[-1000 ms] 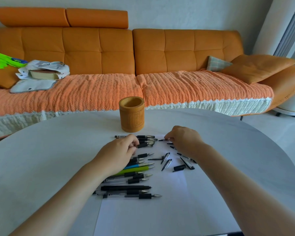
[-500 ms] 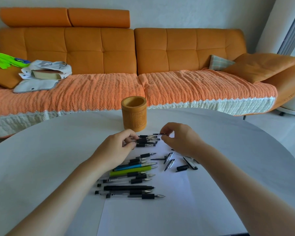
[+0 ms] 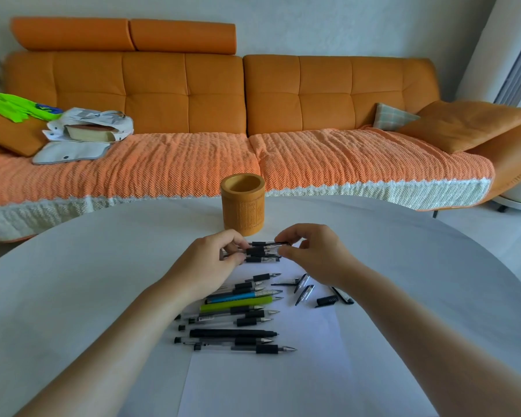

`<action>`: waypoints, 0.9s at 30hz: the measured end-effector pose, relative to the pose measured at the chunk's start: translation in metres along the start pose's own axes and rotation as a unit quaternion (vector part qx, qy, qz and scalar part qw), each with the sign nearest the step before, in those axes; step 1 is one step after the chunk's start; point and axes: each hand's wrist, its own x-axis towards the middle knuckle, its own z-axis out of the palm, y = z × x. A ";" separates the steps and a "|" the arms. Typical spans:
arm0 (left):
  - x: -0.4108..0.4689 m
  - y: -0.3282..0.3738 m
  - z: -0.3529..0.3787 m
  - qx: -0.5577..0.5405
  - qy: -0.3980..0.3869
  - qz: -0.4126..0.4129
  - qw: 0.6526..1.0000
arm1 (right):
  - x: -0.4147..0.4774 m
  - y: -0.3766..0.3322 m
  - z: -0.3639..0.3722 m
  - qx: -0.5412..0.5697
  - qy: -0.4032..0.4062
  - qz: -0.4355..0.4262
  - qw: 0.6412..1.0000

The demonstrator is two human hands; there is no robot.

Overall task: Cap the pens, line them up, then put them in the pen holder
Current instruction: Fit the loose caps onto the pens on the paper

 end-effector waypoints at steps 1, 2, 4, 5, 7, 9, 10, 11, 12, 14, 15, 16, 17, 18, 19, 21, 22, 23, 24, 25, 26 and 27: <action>0.000 0.000 0.000 0.000 -0.004 -0.001 1.000 | -0.001 -0.002 0.001 -0.005 -0.007 -0.004 1.000; -0.001 0.001 0.000 0.002 -0.011 -0.001 1.000 | -0.002 -0.003 0.002 -0.008 -0.013 -0.007 1.000; -0.002 0.002 -0.001 0.003 -0.029 -0.010 1.000 | -0.003 -0.005 0.003 -0.005 -0.018 -0.010 1.000; -0.002 0.003 -0.002 0.007 -0.042 -0.015 0.999 | -0.003 -0.006 0.003 -0.001 -0.019 -0.007 1.000; -0.003 0.004 -0.005 0.035 -0.059 -0.012 0.998 | -0.004 -0.008 0.002 0.004 -0.024 0.004 1.000; -0.003 0.004 -0.006 0.057 -0.056 -0.001 0.997 | -0.005 -0.010 0.000 0.002 -0.044 0.009 0.999; -0.003 0.004 -0.007 0.065 -0.050 0.005 0.997 | -0.005 -0.011 0.000 0.005 -0.057 0.011 0.998; -0.003 0.005 -0.007 0.073 -0.045 0.011 0.996 | -0.006 -0.012 0.000 0.013 -0.069 0.015 0.997; -0.003 0.005 -0.007 0.080 -0.041 0.015 0.996 | -0.007 -0.014 0.001 0.022 -0.080 0.020 0.996; -0.004 0.007 -0.006 0.087 -0.034 0.011 0.996 | -0.008 -0.015 0.002 0.032 -0.086 0.027 0.995; -0.005 0.007 -0.005 0.092 -0.029 0.010 0.995 | -0.008 -0.016 0.003 0.030 -0.083 0.031 0.996; -0.006 0.008 -0.005 0.093 -0.026 0.010 0.995 | -0.008 -0.016 0.004 0.024 -0.078 0.034 0.996; -0.006 0.007 -0.004 0.085 -0.025 0.009 0.996 | -0.009 -0.017 0.005 0.018 -0.074 0.035 0.996; -0.006 0.007 -0.003 0.069 -0.025 0.008 0.997 | -0.010 -0.017 0.007 0.009 -0.069 0.031 0.997; -0.005 0.007 -0.002 0.052 -0.023 0.009 0.998 | -0.010 -0.017 0.008 -0.001 -0.062 0.025 0.998; -0.006 0.007 -0.001 0.036 -0.016 0.019 0.999 | -0.012 -0.015 0.010 -0.015 -0.052 0.006 0.999; -0.006 0.006 0.000 0.032 -0.009 0.026 0.999 | -0.013 -0.015 0.011 -0.011 -0.050 0.000 0.999; -0.006 0.006 0.000 0.030 0.000 0.033 0.999 | -0.015 -0.015 0.011 0.002 -0.051 0.001 0.999; -0.006 0.004 0.000 0.029 0.008 0.044 0.999 | -0.016 -0.015 0.012 0.019 -0.055 0.007 0.998; -0.007 0.004 0.001 0.033 0.013 0.055 0.998 | -0.017 -0.015 0.012 0.035 -0.062 0.021 0.997; -0.007 0.003 0.001 0.040 0.017 0.067 0.997 | -0.018 -0.014 0.013 0.050 -0.071 0.040 0.995; -0.008 0.002 0.001 0.048 0.020 0.076 0.996 | -0.019 -0.013 0.014 0.068 -0.082 0.062 0.992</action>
